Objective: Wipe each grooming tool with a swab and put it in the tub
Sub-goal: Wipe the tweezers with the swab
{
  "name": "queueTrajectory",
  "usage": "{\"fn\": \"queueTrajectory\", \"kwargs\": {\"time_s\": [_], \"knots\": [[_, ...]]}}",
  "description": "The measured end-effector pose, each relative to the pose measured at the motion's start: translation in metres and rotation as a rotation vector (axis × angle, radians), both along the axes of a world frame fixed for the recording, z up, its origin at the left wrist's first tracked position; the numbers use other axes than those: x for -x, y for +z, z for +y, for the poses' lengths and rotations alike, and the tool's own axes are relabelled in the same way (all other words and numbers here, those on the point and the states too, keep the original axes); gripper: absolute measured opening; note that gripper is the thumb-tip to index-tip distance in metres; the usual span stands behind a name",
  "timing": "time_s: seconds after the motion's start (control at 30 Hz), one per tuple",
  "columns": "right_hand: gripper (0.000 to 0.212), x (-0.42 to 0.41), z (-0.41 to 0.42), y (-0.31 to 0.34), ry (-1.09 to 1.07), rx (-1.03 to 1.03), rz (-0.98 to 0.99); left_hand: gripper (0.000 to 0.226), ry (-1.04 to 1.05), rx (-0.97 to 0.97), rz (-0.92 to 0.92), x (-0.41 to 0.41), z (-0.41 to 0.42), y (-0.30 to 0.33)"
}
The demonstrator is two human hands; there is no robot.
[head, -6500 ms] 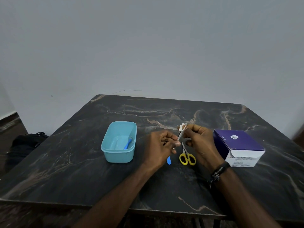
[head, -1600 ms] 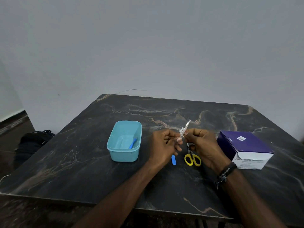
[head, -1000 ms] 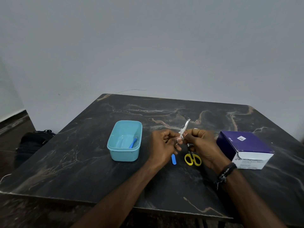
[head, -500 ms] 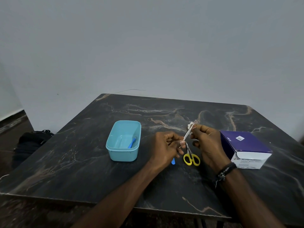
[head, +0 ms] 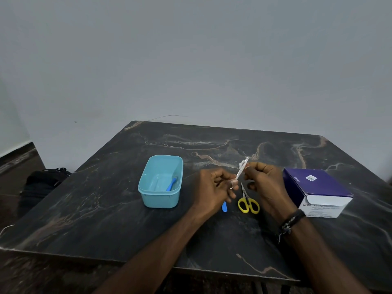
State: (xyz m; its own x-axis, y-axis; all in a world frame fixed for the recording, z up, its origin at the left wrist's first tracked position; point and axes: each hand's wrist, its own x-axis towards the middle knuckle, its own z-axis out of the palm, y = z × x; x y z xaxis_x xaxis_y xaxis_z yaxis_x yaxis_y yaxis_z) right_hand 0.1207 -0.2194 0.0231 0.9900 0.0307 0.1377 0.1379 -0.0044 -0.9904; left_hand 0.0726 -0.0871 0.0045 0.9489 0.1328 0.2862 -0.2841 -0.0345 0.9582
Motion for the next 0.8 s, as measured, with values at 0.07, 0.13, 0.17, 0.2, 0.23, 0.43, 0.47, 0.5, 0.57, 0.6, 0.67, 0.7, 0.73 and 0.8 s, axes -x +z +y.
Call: {"fn": "queueTrajectory", "kwargs": {"time_s": [0.07,0.13,0.17,0.2,0.23,0.43,0.47,0.5,0.57,0.6,0.67,0.7,0.73,0.8], "knots": [[0.014,-0.0013,-0.002,0.0017,-0.068,-0.064,-0.013,0.013,-0.029,-0.023,0.013,0.0013,-0.0012,-0.0006],[0.014,-0.0025,-0.0034,0.0009,-0.099,-0.092,-0.014,0.011,-0.039,-0.04,0.012,0.0019,-0.0021,-0.0007],[0.015,-0.0033,-0.0036,-0.0002,-0.097,-0.088,-0.014,0.011,-0.038,-0.044,0.009,0.0021,-0.0026,-0.0002],[0.017,-0.0036,-0.0036,-0.0011,-0.08,-0.079,-0.011,0.011,-0.032,-0.048,0.006,0.0021,-0.0025,-0.0001],[0.018,-0.0039,-0.0039,-0.0019,-0.054,-0.063,-0.004,0.012,-0.023,-0.047,0.006,0.0021,-0.0024,0.0004],[0.021,0.0013,-0.0011,-0.003,0.166,0.103,0.036,0.012,0.057,0.004,-0.015,-0.0009,0.0016,0.0018],[0.02,0.0019,-0.0012,-0.0026,0.167,0.109,0.035,0.011,0.059,0.0,-0.018,-0.0012,0.002,0.0015],[0.019,0.0019,-0.0013,-0.0026,0.159,0.115,0.034,0.009,0.056,-0.003,-0.018,-0.0013,0.0023,0.0015],[0.019,0.0016,-0.0005,-0.0021,0.121,0.11,0.029,0.009,0.041,-0.002,-0.009,-0.0014,0.0025,0.0011],[0.02,0.0012,-0.0002,-0.0018,0.091,0.087,0.026,0.011,0.03,0.0,-0.003,-0.0014,0.0022,0.0008],[0.02,0.0,-0.0007,-0.0002,0.007,0.02,0.026,0.009,-0.003,-0.006,0.015,-0.0001,0.0006,0.0005],[0.019,-0.001,-0.0015,0.0006,-0.035,-0.008,0.022,0.007,-0.019,-0.014,0.025,0.0006,0.0,0.0002],[0.018,-0.0022,-0.0027,0.0009,-0.064,-0.027,0.018,0.005,-0.03,-0.028,0.031,0.0015,-0.0007,-0.0001],[0.017,-0.004,-0.0046,0.0003,-0.087,-0.049,0.018,0.004,-0.042,-0.053,0.026,0.0028,-0.0013,-0.0001]]}}
